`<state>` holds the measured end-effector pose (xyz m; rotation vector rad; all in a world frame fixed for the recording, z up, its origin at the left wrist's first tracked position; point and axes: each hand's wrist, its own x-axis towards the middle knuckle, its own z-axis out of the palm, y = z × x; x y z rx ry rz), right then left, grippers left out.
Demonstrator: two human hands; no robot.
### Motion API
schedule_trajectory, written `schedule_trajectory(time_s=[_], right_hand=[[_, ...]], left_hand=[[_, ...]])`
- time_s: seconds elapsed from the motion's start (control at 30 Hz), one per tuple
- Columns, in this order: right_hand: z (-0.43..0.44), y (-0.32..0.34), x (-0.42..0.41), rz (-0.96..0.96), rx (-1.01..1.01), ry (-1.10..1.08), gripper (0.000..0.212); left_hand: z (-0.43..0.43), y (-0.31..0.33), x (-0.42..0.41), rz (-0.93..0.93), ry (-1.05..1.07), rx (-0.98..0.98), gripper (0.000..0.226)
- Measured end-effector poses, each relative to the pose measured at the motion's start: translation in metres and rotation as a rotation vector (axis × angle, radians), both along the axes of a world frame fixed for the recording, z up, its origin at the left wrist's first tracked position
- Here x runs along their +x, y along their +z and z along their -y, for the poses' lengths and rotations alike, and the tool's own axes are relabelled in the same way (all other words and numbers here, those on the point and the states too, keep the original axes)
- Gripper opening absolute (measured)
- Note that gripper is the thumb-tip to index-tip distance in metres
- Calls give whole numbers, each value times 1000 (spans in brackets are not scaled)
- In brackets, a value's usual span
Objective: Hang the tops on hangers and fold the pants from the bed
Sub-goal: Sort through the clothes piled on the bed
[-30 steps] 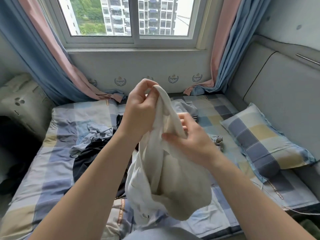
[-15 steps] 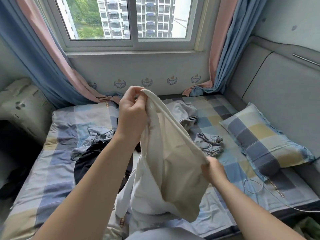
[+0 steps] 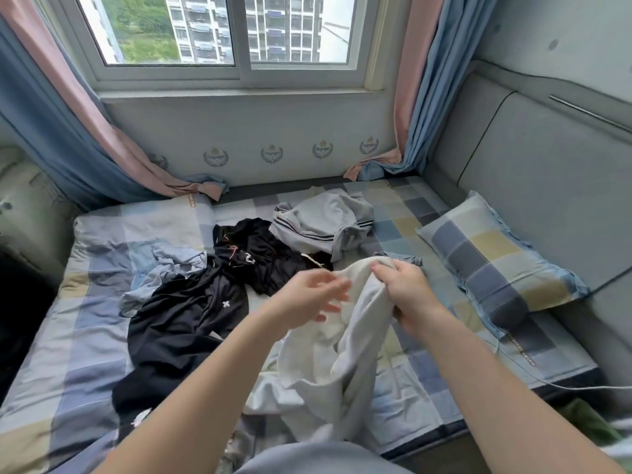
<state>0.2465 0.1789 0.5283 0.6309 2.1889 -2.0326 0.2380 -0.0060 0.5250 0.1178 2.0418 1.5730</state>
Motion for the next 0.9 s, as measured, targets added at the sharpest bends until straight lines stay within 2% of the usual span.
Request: schedule_trajectory(time_s=[0.1,0.17,0.23,0.3,0.37,0.43,0.47,0.57,0.73,0.87,0.9], right_hand=[[6,22,5,-27,-73,-38,20],[7,39,6,-70,-146,-55,18],[9,54,5,-122,-217,-81,16],[8,65,5,-179,-260,-96,14],[5,70,5,-223,-276,-100,11],[0,68,8,-239,-284,-71,9],[-2,65,11,-241,-285,-56,11],[-8,57,17,-243,-294,-43,16],[-5,43,28,-201,-262,38,9],[11,27,37,-130,-124,198,4],[15,21,38,-108,-60,252,13]], left_hand=[[-8,-12,18,-12,-250,-65,40],[-18,-22,27,-77,-313,-51,40],[-26,-33,29,-204,-298,-125,32],[-29,-39,28,-318,-216,-257,5],[-26,-40,21,-335,-122,-283,30],[-20,-37,13,-302,-53,-233,45],[-16,-35,9,-285,-15,-190,45],[-9,-19,0,-220,111,-32,33],[1,17,-11,-37,426,176,23],[8,52,-15,43,502,348,14],[7,61,-14,41,518,356,15]])
